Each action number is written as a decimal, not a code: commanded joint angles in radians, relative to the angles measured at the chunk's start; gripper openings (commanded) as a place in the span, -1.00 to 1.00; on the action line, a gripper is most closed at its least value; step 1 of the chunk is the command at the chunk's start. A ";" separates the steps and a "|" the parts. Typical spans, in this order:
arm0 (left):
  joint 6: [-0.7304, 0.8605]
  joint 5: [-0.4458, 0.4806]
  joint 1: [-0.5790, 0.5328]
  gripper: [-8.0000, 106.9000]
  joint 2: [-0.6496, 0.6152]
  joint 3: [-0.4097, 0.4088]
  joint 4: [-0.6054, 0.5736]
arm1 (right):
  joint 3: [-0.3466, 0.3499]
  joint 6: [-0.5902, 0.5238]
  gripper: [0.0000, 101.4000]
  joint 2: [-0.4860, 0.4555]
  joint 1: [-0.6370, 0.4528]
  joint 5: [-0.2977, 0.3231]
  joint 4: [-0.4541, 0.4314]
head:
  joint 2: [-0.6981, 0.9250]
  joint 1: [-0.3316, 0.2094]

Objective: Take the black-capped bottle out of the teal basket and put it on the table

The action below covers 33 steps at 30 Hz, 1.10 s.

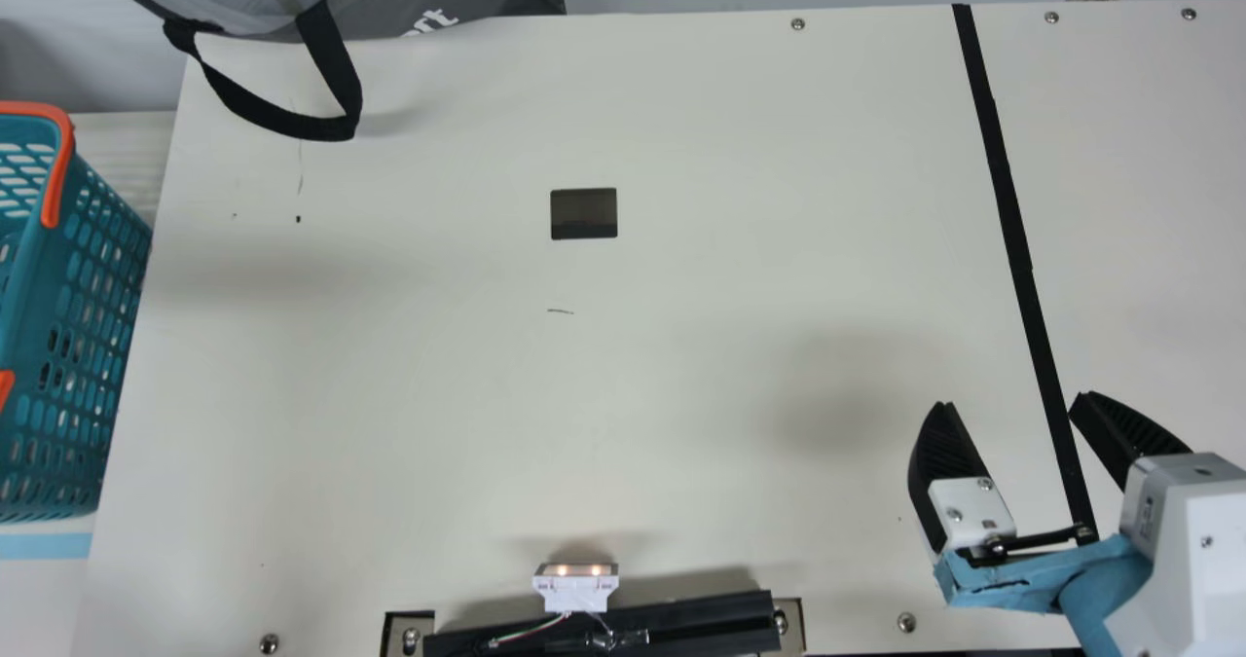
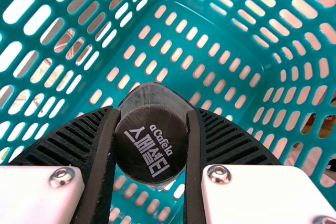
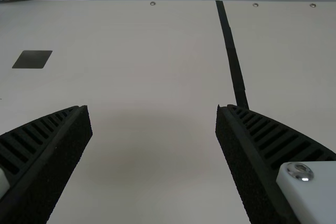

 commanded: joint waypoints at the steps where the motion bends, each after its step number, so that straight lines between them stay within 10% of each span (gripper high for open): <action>1: 0.007 -0.002 0.000 -0.86 -0.006 0.002 -0.003 | 0.000 0.000 0.79 0.000 0.000 0.000 0.000 | 0.003 -0.009; 33: 0.054 0.057 0.007 -0.86 -0.259 0.051 -0.010 | 0.000 0.000 0.79 0.000 0.000 -0.001 0.000 | 0.003 -0.009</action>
